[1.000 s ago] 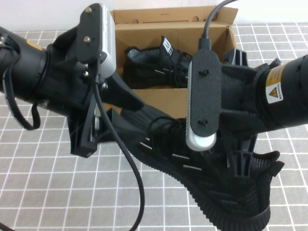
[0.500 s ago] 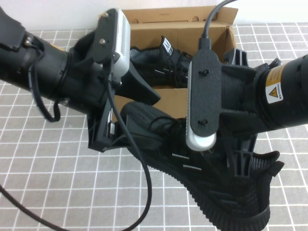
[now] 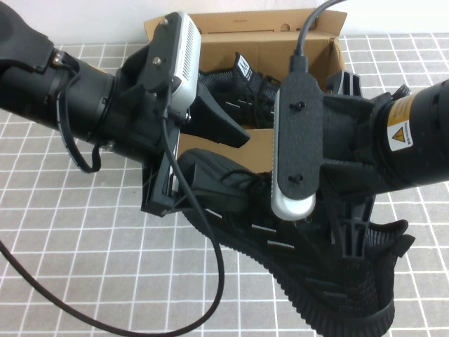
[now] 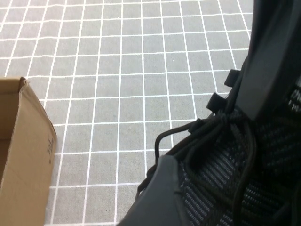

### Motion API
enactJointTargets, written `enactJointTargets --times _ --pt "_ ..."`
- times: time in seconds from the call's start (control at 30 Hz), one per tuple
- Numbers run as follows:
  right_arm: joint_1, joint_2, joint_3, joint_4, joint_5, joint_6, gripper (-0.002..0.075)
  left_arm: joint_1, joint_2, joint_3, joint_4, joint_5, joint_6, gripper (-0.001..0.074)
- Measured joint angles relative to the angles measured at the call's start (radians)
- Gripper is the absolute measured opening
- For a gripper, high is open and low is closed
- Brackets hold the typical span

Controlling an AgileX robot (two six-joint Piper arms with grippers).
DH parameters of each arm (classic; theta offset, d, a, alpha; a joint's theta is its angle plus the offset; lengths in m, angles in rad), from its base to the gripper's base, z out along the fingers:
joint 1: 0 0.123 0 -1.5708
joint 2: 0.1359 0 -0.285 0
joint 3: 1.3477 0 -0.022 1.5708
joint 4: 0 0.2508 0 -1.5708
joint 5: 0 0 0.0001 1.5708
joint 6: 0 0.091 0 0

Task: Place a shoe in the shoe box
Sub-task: Hand over the shoe

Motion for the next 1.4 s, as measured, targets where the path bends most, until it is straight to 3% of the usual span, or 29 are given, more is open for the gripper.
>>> enactJointTargets --times 0.63,1.0,1.4 --pt "0.000 0.000 0.000 -0.009 -0.007 -0.006 -0.0005 0.000 0.048 0.000 -0.008 -0.002 0.007 0.0610" --pt "0.000 0.000 0.000 -0.009 -0.009 -0.032 -0.0005 -0.060 0.058 0.000 -0.003 -0.004 0.009 0.0610" --pt "0.000 0.024 0.000 -0.006 -0.015 -0.032 -0.0006 -0.061 0.059 0.000 0.039 -0.004 -0.064 0.0610"
